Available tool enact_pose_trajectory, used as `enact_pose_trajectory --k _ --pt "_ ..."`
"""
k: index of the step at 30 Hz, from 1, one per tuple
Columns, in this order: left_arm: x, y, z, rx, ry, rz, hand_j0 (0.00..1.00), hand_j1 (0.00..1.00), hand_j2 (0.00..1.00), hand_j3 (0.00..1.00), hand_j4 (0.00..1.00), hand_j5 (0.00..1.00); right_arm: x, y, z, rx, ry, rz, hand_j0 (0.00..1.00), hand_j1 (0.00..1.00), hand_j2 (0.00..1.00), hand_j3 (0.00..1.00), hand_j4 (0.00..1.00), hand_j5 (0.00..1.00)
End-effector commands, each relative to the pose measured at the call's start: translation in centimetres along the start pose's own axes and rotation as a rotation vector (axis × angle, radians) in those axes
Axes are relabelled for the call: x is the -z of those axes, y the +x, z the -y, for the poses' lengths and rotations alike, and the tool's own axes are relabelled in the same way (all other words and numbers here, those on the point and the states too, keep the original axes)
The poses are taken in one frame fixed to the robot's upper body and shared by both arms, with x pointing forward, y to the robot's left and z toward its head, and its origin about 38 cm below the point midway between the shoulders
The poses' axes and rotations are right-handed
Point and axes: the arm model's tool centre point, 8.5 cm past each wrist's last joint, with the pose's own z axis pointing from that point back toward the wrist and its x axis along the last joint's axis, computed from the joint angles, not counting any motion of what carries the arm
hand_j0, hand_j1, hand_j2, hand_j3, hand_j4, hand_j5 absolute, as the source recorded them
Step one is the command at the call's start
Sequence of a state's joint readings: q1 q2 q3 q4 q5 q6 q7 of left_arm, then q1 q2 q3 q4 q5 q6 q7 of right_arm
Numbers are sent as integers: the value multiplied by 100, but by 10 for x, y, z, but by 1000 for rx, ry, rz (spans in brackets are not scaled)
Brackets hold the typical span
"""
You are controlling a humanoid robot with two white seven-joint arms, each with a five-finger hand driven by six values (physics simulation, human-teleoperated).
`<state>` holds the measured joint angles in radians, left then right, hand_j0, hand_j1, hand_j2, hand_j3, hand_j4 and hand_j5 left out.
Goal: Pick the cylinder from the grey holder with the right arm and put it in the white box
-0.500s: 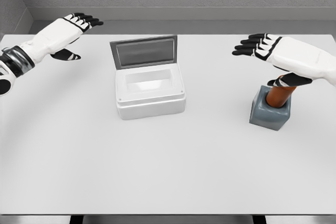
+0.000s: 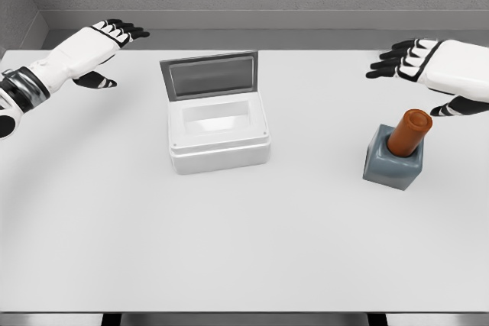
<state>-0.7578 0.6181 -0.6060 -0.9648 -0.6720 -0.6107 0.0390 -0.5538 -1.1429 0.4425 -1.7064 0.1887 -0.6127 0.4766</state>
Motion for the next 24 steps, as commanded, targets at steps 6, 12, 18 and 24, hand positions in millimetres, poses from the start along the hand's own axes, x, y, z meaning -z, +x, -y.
enact_pose_trajectory --k 6,12,18,24 --pt "-1 -1 -1 -4 5 -2 100 100 100 100 100 100 -9 -5 -20 25 156 -22 100 100 100 100 100 100" --pt "-1 -1 -1 -3 3 -2 100 100 100 100 100 100 -11 -24 -45 103 178 -74 100 100 100 100 100 100" --pt "-2 -1 0 -3 1 -3 100 100 100 100 100 100 -1 -31 -46 127 142 -76 100 100 100 100 100 100" --pt "-9 -4 7 -6 -16 -14 100 100 100 100 100 100 10 -34 -54 150 161 -69 100 100 100 100 100 100"
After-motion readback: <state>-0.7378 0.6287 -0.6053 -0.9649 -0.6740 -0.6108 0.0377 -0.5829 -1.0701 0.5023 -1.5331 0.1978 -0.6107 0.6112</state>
